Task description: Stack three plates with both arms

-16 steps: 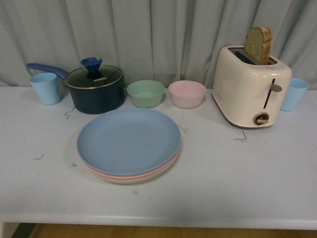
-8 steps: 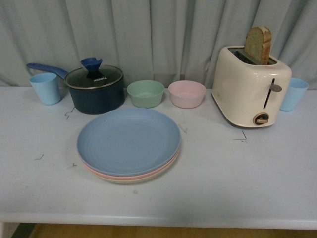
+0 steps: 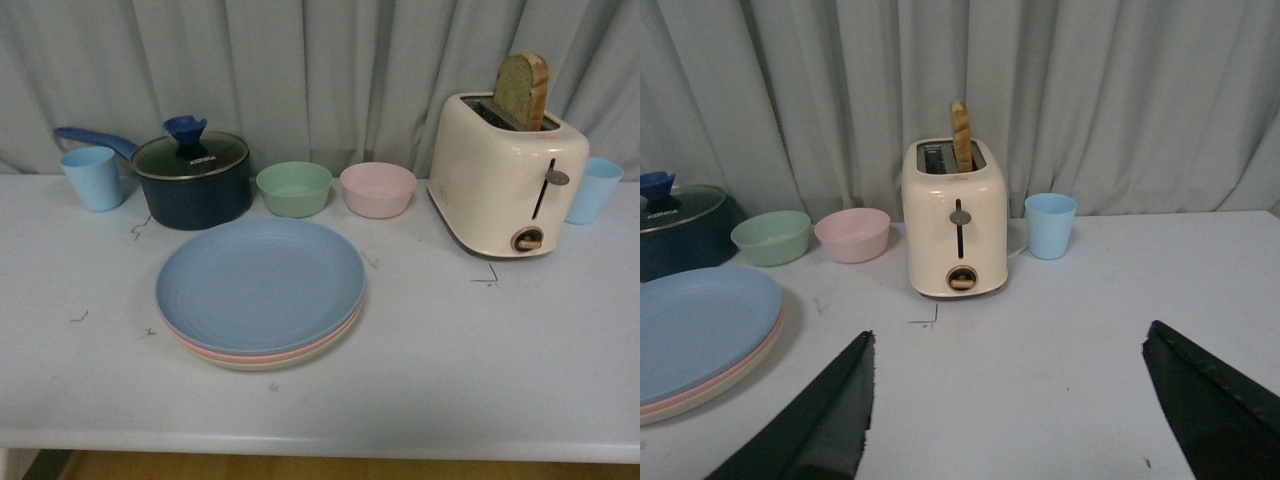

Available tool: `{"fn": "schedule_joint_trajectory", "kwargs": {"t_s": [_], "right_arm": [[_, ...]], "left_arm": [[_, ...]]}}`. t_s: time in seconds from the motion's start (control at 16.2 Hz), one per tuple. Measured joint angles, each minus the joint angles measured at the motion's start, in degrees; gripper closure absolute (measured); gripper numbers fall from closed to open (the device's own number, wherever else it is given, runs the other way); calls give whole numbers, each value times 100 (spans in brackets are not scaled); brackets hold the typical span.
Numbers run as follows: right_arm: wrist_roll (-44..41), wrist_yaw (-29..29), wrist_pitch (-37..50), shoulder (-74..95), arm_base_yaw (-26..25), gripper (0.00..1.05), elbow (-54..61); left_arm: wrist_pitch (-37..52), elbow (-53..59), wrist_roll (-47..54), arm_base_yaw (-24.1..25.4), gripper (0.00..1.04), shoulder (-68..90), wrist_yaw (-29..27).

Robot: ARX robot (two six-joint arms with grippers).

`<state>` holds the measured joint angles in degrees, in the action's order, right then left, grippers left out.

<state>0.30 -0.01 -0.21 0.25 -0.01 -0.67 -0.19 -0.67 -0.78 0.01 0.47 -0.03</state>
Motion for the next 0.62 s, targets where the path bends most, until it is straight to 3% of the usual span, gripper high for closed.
{"fn": "schedule_joint_trajectory", "kwargs": {"t_s": [0.12, 0.18, 0.62], "right_arm": [[0, 0, 0, 0, 0, 15, 0], [4, 0, 0, 0, 0, 5, 0], [2, 0, 0, 0, 0, 6, 0]], "left_arm": [[0, 0, 0, 0, 7, 0, 0], [0, 0, 0, 0, 7, 0, 0], [0, 0, 0, 0, 7, 0, 0]]}}
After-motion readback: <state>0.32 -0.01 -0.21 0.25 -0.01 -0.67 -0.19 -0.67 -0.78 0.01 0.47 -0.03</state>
